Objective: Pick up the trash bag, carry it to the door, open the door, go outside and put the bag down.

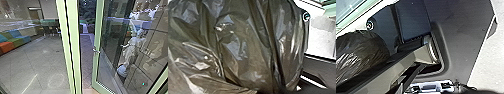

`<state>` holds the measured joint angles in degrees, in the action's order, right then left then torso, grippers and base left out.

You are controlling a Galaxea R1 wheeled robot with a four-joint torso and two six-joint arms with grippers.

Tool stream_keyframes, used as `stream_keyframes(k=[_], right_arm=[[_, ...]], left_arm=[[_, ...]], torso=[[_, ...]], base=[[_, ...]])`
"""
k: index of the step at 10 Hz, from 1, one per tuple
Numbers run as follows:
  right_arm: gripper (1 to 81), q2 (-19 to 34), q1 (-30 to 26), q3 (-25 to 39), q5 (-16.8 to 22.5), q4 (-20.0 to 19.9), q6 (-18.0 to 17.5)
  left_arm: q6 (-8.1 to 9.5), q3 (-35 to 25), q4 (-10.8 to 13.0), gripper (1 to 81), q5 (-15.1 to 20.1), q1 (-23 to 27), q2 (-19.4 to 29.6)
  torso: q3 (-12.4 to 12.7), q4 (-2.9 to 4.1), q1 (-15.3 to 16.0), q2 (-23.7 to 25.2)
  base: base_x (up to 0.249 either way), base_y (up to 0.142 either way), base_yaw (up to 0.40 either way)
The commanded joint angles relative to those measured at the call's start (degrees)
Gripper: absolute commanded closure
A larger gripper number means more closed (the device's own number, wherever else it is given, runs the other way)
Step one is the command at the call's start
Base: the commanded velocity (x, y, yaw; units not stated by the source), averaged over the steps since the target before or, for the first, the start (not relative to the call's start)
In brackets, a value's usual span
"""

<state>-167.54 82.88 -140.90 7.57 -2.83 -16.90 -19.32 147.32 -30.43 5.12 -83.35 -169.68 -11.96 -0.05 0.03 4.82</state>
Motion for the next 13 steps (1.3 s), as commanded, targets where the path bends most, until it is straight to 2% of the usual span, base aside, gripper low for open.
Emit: stream_keyframes(k=[1, 13], right_arm=[[1.0, -0.1, -2.2, 0.6, 4.2, 0.4, 0.1], [1.0, -0.9, -2.1, 0.5, 4.2, 1.0, 0.1]], left_arm=[[-0.19, -0.5, -0.2, 81.1, 4.6, 2.2, 0.0], [-0.28, -0.5, 0.3, 81.1, 4.5, 2.2, -0.1]], torso=[[-0.1, 0.00, 0.0, 0.0], [-0.1, -0.02, 0.0, 0.0]], base=[[0.000, 0.000, -0.151], [0.000, 0.000, -0.011]])
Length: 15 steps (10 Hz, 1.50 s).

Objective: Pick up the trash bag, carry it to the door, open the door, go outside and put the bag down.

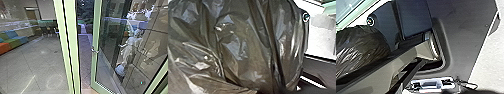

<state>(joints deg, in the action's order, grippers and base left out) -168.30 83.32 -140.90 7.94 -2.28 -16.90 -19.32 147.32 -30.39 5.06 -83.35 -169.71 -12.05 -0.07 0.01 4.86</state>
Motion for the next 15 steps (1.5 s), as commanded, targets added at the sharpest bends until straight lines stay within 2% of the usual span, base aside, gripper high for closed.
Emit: stream_keyframes(k=[1, 10, 15], right_arm=[[1.0, -0.1, -2.5, 0.5, 3.8, 0.4, 0.1], [1.0, -0.5, -2.1, 0.4, 3.8, 0.5, 0.1], [1.0, -0.7, -2.1, 0.5, 3.8, 0.7, 0.1]], left_arm=[[-0.28, -0.5, 0.2, 81.1, 4.5, 2.2, -0.1], [-0.28, -0.5, 0.2, 81.1, 4.5, 2.2, -0.2], [-0.28, -0.5, 0.3, 81.1, 4.5, 2.1, -0.1]], torso=[[0.0, 0.00, 0.0, 0.0], [0.0, 0.00, 0.0, 0.0], [4.7, 0.00, 0.0, 0.0]], base=[[0.000, 0.000, 0.000], [0.000, -0.076, 0.000], [0.000, -0.094, 0.000]])
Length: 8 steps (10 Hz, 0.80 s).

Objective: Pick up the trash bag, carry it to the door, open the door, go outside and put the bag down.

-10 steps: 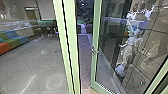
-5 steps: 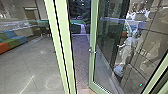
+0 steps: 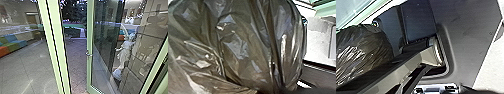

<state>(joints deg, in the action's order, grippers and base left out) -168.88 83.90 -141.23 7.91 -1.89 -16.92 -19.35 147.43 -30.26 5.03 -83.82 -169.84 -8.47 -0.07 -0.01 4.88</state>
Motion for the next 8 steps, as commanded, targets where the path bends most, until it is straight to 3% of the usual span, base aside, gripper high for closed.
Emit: stream_keyframes(k=[1, 8], right_arm=[[1.0, -0.2, -2.6, 0.7, 3.8, 0.3, 0.1], [1.0, -0.3, -2.6, 0.7, 3.8, 0.4, 0.1]], left_arm=[[-0.25, -0.6, 0.2, 81.1, 4.5, 2.7, 0.0], [-0.25, -0.6, 0.2, 81.1, 4.5, 2.7, 0.0]], torso=[[-0.2, 0.00, 0.0, 0.0], [0.9, 0.00, 0.0, 0.0]], base=[[0.000, -0.093, 0.000], [0.000, -0.094, 0.000]])
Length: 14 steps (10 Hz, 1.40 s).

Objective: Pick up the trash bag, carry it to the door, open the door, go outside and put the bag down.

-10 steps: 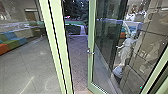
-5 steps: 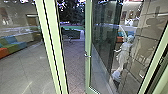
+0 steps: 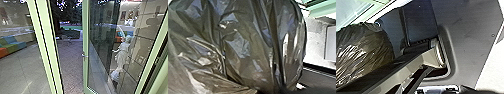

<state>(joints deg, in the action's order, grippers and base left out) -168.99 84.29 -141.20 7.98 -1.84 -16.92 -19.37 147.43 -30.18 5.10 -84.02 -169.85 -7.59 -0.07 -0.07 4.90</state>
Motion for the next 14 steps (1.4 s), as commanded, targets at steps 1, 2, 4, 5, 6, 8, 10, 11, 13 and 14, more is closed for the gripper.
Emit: stream_keyframes(k=[1, 2, 4, 5, 6, 8, 10, 11, 13, 14], right_arm=[[1.0, -0.2, -3.0, 0.7, 3.7, 0.3, 0.1], [1.0, -0.3, -2.9, 0.7, 3.7, 0.4, 0.1], [1.0, -0.5, -2.8, 0.7, 3.7, 0.6, 0.1], [1.0, -0.6, -2.8, 0.7, 3.7, 0.6, 0.1], [1.0, -0.6, -2.8, 0.6, 3.7, 0.6, 0.1], [1.0, -0.6, -2.7, 0.3, 3.7, 0.6, 0.1], [1.0, -0.7, -2.6, 0.2, 3.7, 0.6, 0.1], [1.0, -0.8, -2.6, 0.1, 3.7, 0.6, 0.1], [1.0, -0.9, -2.6, 0.1, 3.7, 0.6, 0.1], [1.0, -0.9, -2.6, 0.1, 3.7, 0.6, 0.1]], left_arm=[[-0.23, -0.6, 0.1, 81.1, 4.5, 2.8, 0.0], [-0.23, -0.6, 0.1, 81.1, 4.5, 2.8, 0.0], [-0.23, -0.6, 0.1, 81.1, 4.5, 2.8, 0.0], [-0.23, -0.6, 0.1, 81.1, 4.4, 2.8, 0.0], [-0.31, -0.6, 0.1, 81.1, 4.4, 2.8, 0.0], [-0.23, -0.6, 0.1, 81.1, 4.4, 2.8, -0.1], [-0.31, -0.6, 0.2, 81.1, 4.4, 2.8, -0.1], [-0.31, -0.6, 0.1, 81.1, 4.4, 2.8, 0.0], [-0.32, -0.6, 0.1, 81.1, 4.4, 2.8, 0.0], [-0.32, -0.6, 0.1, 81.1, 4.4, 2.8, 0.1]], torso=[[0.0, 0.00, 0.1, 0.0], [0.0, 0.00, 0.1, 0.0], [0.0, 0.00, 0.1, 0.0], [0.0, 0.00, 0.1, 0.0], [0.0, 0.00, 0.1, 0.0], [0.0, 0.00, 0.1, 0.0], [0.0, 0.00, 0.1, 0.0], [0.0, 0.00, 0.1, 0.0], [0.0, 0.00, 0.1, 0.0], [0.0, 0.00, 0.1, 0.0]], base=[[0.000, -0.093, 0.000], [0.000, -0.093, 0.000], [0.000, -0.093, 0.000], [0.000, -0.092, 0.000], [0.000, -0.078, 0.000], [0.000, -0.070, 0.000], [0.000, -0.030, 0.000], [0.000, 0.000, 0.000], [0.000, 0.000, 0.000], [0.000, 0.000, 0.000]])
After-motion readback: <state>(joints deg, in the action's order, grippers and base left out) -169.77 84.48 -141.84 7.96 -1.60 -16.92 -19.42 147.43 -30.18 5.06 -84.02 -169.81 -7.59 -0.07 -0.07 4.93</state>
